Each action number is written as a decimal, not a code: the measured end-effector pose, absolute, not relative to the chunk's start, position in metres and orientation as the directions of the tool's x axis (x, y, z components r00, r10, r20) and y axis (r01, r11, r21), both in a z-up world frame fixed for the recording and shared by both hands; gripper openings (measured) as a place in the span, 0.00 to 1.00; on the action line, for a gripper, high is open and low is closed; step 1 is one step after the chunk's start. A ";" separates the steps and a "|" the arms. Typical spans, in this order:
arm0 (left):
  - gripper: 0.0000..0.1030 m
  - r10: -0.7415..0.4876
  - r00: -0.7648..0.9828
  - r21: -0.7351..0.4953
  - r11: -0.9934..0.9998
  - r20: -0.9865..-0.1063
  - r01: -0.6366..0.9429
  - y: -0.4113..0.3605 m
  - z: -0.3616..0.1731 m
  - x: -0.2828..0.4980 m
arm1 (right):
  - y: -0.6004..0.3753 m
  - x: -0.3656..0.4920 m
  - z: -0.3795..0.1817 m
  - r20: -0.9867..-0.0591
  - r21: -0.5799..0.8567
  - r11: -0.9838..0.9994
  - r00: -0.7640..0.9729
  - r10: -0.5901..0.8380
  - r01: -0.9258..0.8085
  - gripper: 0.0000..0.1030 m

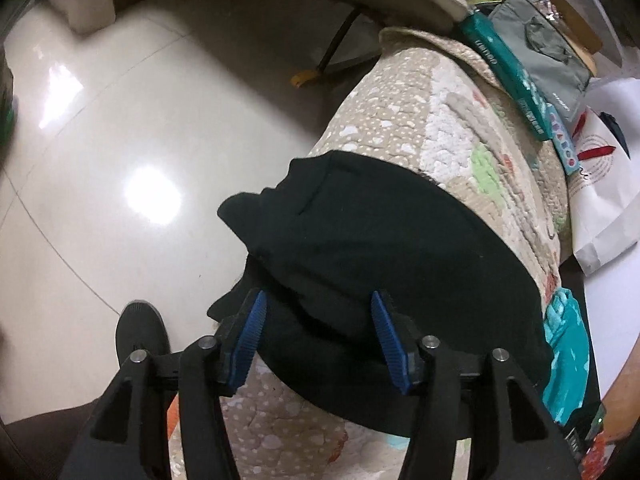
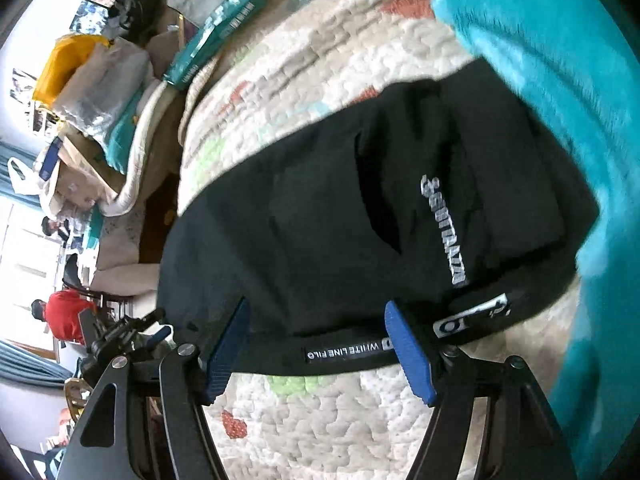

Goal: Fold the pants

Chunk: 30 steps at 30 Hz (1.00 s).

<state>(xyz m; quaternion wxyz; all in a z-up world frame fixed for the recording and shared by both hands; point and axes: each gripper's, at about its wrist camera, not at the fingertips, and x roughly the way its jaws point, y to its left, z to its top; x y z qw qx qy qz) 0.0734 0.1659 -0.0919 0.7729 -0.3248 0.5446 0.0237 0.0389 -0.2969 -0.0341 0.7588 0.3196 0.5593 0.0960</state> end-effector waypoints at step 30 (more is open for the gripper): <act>0.09 -0.411 0.436 -0.567 0.756 -0.801 -0.328 0.171 -0.082 0.060 | -0.307 0.014 -0.029 -0.813 0.547 0.783 0.411 0.412 0.296 0.01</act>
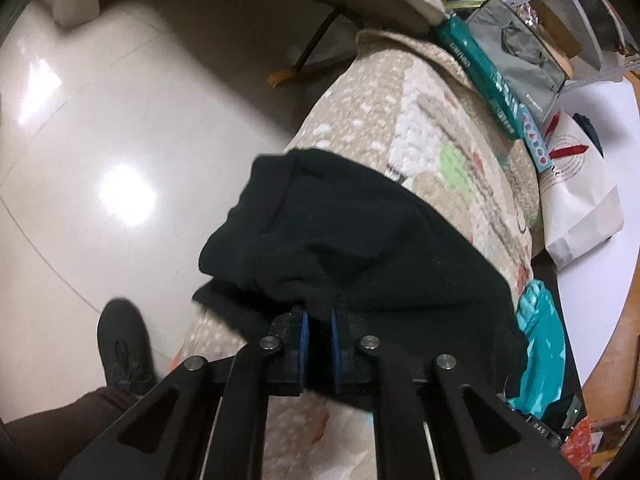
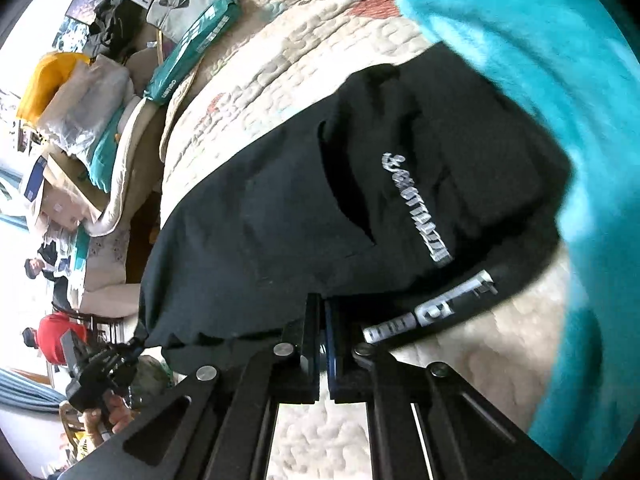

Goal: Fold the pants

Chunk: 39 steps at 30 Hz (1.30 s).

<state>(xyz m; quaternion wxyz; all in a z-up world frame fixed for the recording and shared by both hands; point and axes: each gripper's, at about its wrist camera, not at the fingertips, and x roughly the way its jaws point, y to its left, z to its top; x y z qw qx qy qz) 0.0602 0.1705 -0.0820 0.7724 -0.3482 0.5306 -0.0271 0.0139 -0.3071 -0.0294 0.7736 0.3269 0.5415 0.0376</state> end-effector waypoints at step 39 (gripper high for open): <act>0.09 -0.389 0.408 -0.540 0.753 -0.826 -0.375 0.172 -0.083 0.042 | -0.143 -0.004 -0.007 -0.889 -0.096 0.887 0.440 0.128 -0.451 0.10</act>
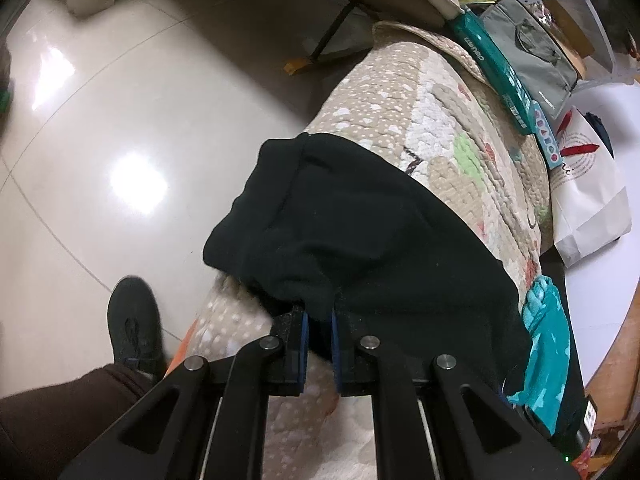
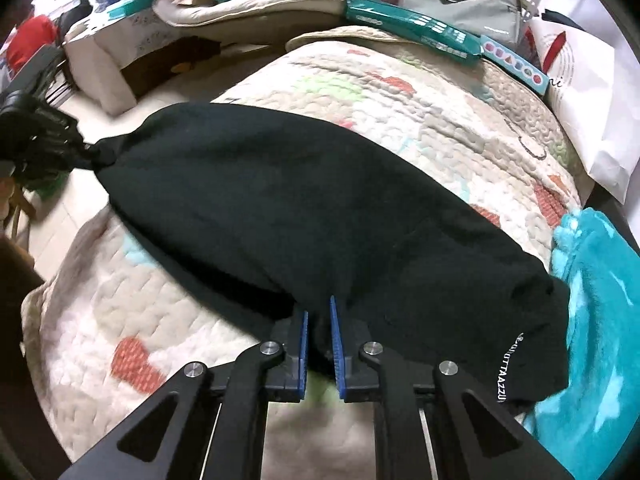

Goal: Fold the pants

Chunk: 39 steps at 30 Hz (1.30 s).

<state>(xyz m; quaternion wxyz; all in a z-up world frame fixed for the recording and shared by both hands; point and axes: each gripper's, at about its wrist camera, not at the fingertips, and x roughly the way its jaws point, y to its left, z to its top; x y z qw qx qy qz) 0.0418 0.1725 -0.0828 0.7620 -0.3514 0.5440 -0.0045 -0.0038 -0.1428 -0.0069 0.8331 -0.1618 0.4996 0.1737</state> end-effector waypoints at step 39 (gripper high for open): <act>0.54 -0.425 0.442 -0.565 0.784 -0.790 -0.257 0.131 -0.095 0.090 | -0.374 0.085 -0.028 -0.774 0.588 0.757 0.469 0.425 0.285 0.56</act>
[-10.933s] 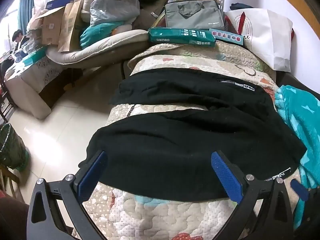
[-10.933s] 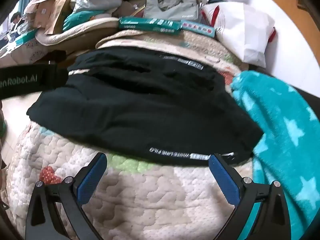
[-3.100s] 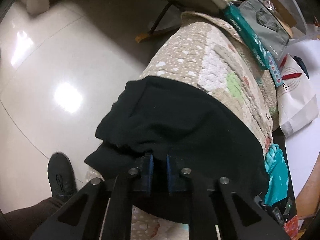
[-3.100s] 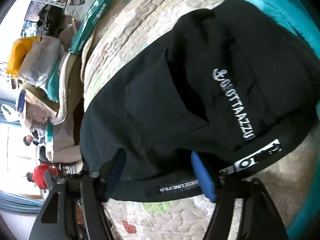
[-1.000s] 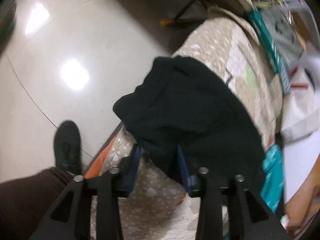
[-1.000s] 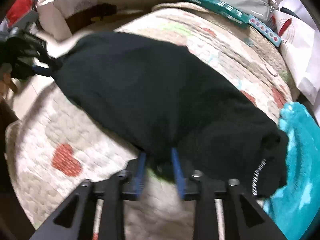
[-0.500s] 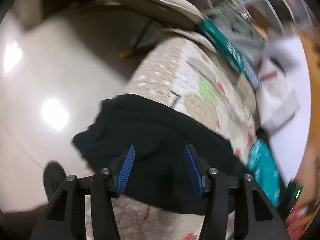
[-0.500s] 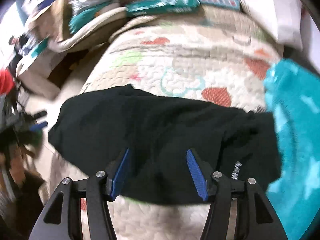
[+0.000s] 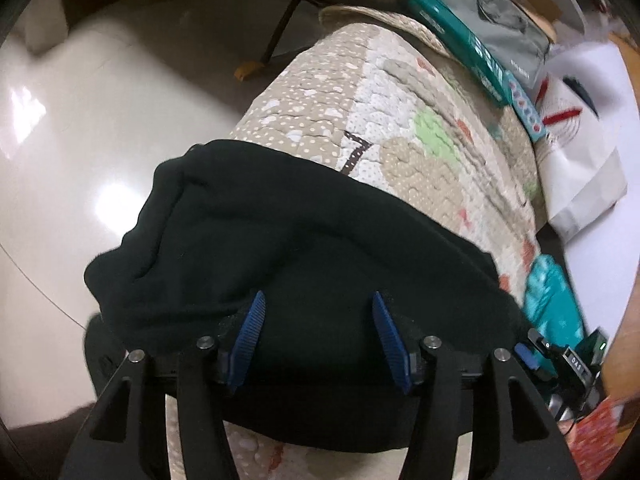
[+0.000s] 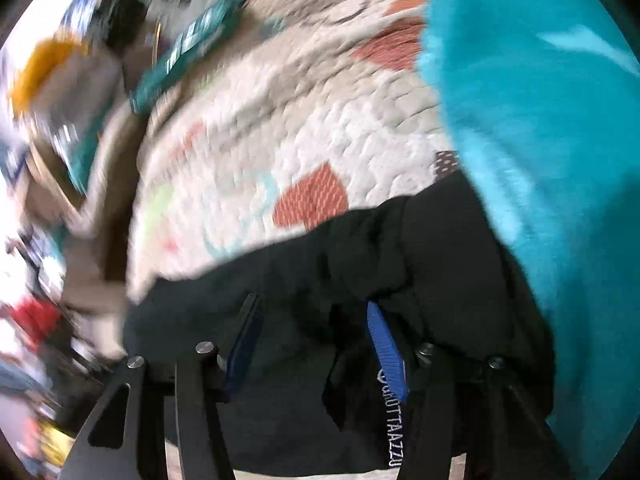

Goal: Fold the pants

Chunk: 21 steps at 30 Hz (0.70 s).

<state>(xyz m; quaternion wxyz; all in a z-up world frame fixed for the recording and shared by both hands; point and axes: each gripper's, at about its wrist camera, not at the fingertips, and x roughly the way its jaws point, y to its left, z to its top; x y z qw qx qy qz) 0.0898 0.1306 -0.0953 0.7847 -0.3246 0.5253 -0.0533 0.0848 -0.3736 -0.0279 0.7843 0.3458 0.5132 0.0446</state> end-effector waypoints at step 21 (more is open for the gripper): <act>0.54 -0.474 0.443 -0.615 0.745 -0.761 -0.259 0.125 -0.088 0.082 | -0.359 0.066 0.011 -0.815 0.437 0.843 0.535 0.224 0.313 0.61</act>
